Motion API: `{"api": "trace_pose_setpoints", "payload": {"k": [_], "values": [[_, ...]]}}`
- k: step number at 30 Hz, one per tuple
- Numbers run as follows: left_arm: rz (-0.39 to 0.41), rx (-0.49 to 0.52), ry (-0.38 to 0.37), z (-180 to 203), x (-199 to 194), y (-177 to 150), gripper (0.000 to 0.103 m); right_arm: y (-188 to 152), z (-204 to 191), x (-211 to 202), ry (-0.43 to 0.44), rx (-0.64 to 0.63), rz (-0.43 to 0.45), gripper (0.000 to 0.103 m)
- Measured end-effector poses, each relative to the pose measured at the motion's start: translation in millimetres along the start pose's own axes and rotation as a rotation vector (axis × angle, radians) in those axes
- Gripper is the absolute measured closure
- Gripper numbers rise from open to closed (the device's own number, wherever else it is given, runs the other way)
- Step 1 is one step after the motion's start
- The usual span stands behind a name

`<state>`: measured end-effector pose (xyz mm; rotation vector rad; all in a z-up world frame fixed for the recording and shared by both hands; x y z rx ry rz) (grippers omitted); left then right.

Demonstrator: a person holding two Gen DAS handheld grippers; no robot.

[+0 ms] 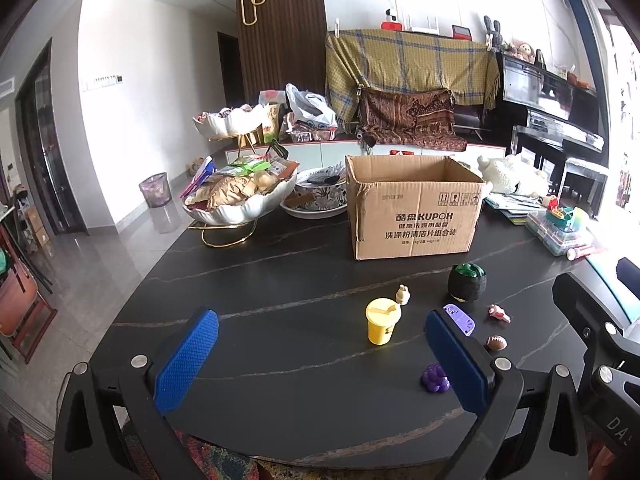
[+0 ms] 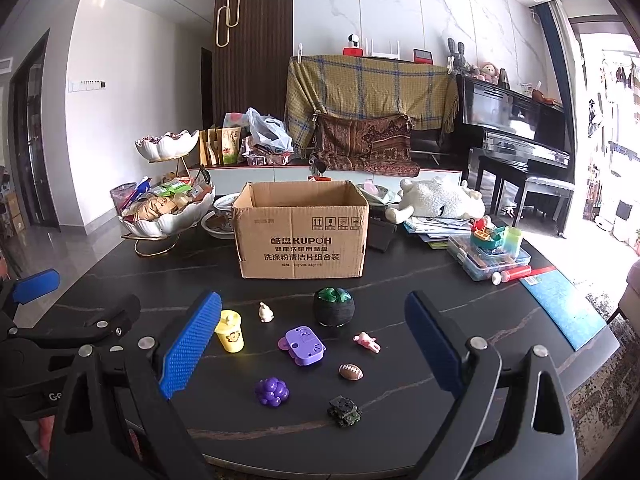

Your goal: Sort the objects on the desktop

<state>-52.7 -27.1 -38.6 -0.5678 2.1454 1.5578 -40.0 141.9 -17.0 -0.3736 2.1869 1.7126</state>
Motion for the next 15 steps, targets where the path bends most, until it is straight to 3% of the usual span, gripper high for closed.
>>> {"api": "trace_pose_setpoints", "payload": {"k": [15], "values": [[-0.036,0.001,-0.023,6.0,8.0,-5.5,0.001,-5.5,4.7,6.6,0.002,0.014,-0.035,0.011]]}}
Point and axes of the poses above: each gripper's, at about its wrist camera, not at the fingertips, and x roughly the way its jaws point, z to its right, y to its top, the point moved 7 cm from there along x, roughly the way its jaws point, and after that the axes turned 14 degrees about x, right-handed, at the moved point
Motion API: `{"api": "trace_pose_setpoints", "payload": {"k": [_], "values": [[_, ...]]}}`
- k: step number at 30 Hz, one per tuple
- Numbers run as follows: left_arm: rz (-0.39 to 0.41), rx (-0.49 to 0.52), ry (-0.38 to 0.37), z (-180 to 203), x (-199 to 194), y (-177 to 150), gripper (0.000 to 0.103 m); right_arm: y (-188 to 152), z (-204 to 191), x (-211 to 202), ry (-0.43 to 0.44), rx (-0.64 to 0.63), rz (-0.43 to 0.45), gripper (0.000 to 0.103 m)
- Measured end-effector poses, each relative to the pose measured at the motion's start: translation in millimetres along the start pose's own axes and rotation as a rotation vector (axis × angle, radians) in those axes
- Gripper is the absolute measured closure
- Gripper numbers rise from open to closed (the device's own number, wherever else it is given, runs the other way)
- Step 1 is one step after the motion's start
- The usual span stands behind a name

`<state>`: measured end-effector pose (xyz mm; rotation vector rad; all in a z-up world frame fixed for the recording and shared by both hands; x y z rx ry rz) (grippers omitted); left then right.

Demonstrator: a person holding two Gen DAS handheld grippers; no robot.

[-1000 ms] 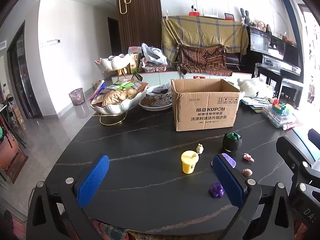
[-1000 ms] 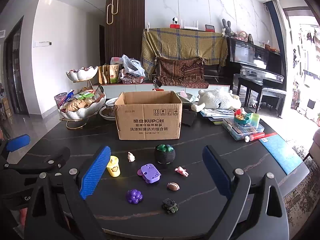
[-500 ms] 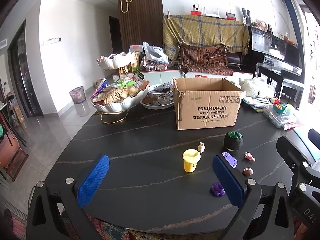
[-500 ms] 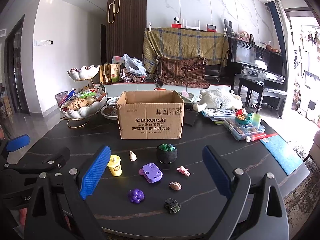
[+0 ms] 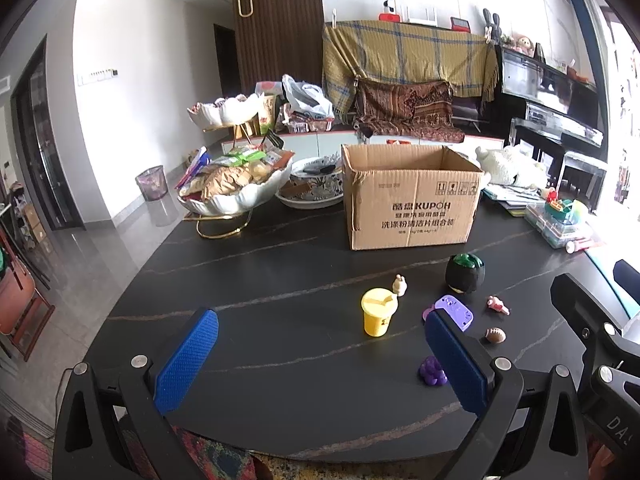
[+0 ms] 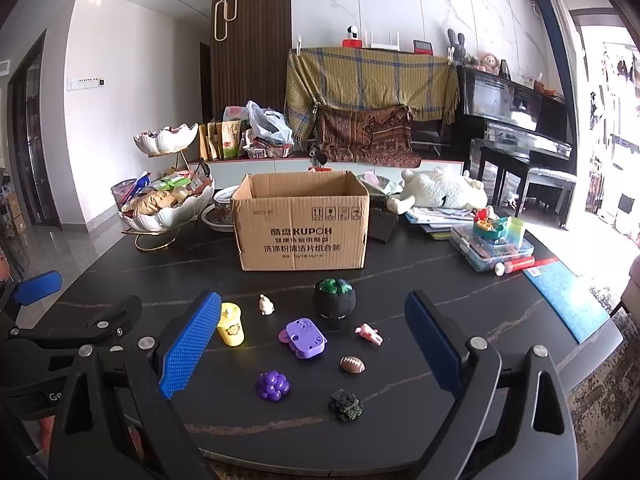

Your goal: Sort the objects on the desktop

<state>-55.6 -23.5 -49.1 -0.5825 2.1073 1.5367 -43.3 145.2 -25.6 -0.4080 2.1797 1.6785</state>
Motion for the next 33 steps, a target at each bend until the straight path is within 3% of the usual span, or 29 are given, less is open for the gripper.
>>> {"api": "trace_pose_setpoints", "payload": {"k": [11,20,33], "values": [[-0.06,0.01,-0.035,13,16,-12,0.001,-14,11,12,-0.014,0.01,-0.066,0.011],[-0.157,0.035,-0.065,33,38,-34,0.001,-37,27,25,-0.064,-0.013,-0.154,0.011],[-0.235,0.066,-0.088,46,51,-56,0.001,-69,38,40,-0.045,0.005,-0.298,0.011]]}}
Point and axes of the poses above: each gripper's, at about its wrist camera, not at the fingertips, and x roughly the way its jaws point, z to its right, y to its top, the point moved 7 cm from there along x, roughly the way its jaws point, and after that the axes turned 14 degrees about x, right-handed, at the moved point
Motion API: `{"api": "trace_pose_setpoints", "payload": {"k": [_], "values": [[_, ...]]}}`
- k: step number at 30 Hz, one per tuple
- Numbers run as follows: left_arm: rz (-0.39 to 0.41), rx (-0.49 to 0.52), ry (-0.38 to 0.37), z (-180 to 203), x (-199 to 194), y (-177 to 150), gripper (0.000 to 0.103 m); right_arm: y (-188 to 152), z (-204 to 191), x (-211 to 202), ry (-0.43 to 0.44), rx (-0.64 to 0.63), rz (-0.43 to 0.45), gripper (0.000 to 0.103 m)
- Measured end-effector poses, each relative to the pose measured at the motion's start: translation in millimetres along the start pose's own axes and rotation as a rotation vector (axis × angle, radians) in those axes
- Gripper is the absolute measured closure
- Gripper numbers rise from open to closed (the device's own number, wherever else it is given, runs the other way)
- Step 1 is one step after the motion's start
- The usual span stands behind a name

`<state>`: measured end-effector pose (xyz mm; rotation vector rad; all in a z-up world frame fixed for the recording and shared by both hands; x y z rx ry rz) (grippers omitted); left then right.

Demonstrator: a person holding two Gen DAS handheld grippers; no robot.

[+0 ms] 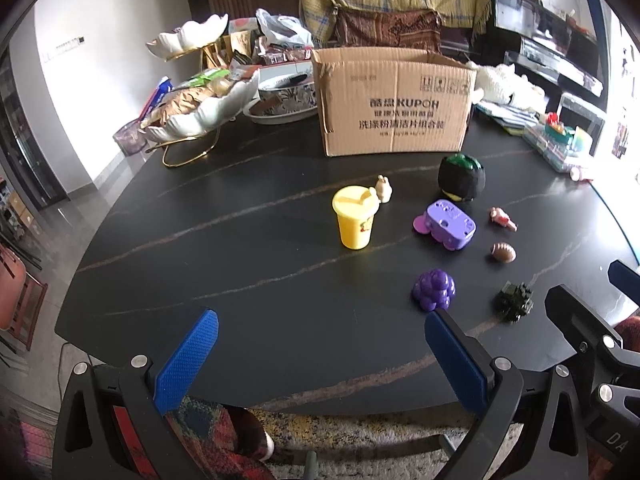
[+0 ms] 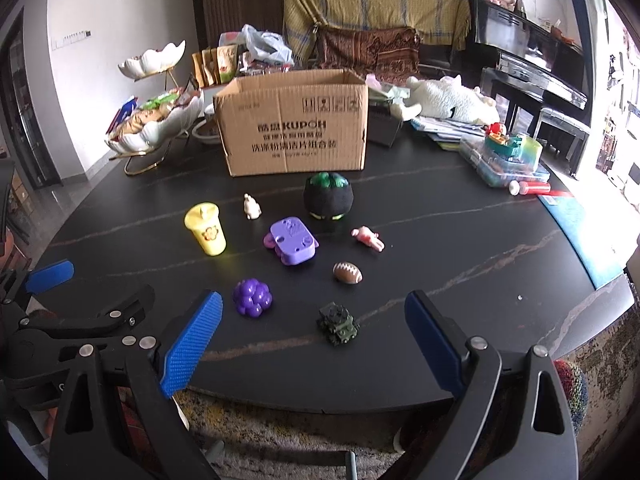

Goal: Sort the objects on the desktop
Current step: 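Lower the right gripper over the green toy tank and close it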

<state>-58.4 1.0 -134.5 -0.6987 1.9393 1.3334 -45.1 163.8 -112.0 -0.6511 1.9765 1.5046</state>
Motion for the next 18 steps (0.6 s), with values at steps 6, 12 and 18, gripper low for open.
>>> {"api": "trace_pose_setpoints", "payload": {"k": [6,12,18], "values": [[-0.028,-0.01,-0.008,5,12,-3,0.001,-7,5,10,0.002,0.019,-0.048,0.011],[-0.058,0.009,-0.025,14,28,-5,0.001,-15,14,27,0.007,0.043,-0.112,0.012],[-0.095,0.018,-0.023,19,45,-7,0.002,-21,15,43,0.002,0.035,-0.155,0.017]]}}
Point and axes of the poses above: each gripper's, at about its wrist camera, not at the fingertips, and x roughly the way its jaws point, z to its right, y to its top, the point moved 7 cm from there along x, roughly the way its jaws point, and after that the axes turned 14 degrees about x, right-handed, at the moved point
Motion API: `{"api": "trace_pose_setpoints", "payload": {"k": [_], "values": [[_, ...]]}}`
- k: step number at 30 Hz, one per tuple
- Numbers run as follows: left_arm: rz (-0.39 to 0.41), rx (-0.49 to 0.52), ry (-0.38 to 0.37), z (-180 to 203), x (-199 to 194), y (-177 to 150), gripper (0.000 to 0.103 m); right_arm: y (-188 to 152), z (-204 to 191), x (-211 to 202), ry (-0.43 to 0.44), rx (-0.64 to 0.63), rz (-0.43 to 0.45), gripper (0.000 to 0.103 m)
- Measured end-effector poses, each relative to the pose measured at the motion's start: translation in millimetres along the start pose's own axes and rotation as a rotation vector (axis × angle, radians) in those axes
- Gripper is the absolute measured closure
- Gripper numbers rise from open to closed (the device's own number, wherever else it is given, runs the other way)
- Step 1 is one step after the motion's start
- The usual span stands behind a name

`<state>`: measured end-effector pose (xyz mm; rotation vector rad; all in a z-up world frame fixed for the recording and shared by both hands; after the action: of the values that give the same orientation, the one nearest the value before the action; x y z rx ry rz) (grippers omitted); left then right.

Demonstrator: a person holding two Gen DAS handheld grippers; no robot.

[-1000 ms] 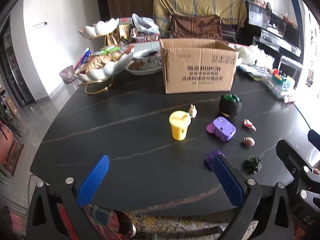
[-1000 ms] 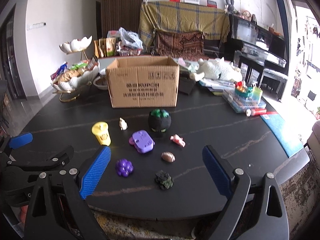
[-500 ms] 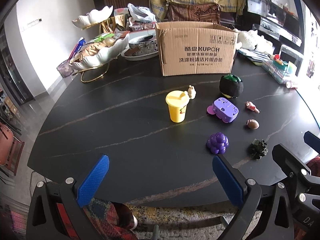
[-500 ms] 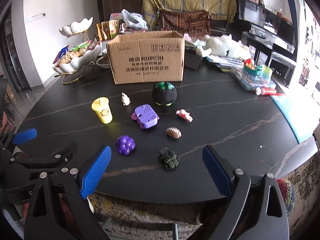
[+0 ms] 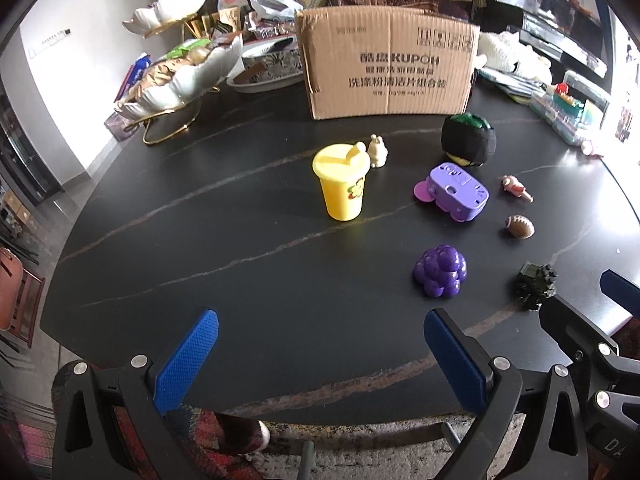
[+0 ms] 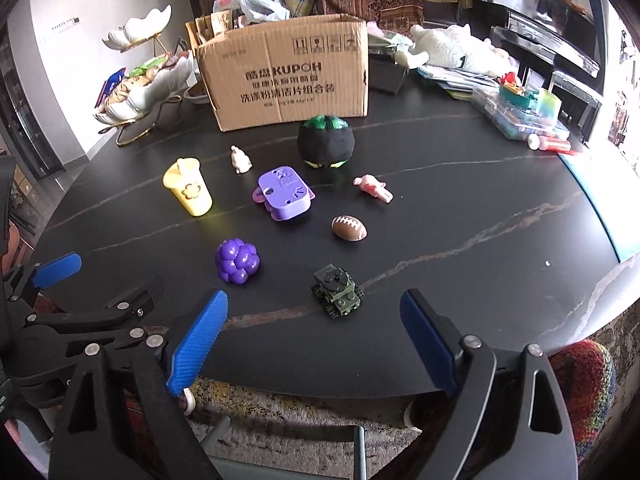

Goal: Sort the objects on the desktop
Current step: 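Lower the right gripper over the green toy tank and close it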

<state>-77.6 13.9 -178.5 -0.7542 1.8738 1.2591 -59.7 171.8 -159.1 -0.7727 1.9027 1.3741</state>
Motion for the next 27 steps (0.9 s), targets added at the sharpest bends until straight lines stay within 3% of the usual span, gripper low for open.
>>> {"api": "trace_pose_setpoints", "payload": {"k": [9,21,27], "values": [[-0.04,0.009,0.002,6,24,4,0.002,-1,6,27,0.018,0.019,-0.075,0.022],[-0.06,0.022,0.009,9,38,12,0.002,0,11,54,0.002,0.014,-0.139,0.038],[-0.06,0.061,0.022,17,40,13,0.006,-6,6,63,-0.03,-0.05,-0.156,0.058]]}}
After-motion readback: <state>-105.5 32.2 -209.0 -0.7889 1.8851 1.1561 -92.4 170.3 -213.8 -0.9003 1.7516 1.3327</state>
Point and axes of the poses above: each gripper's, at about its wrist camera, not at the fingertips, and x roughly the way its jaws point, z to its right, y to its top, the point moved 7 cm from there along x, roughly the way its jaws point, and after that the axes turned 14 degrees about x, right-handed, at the moved point
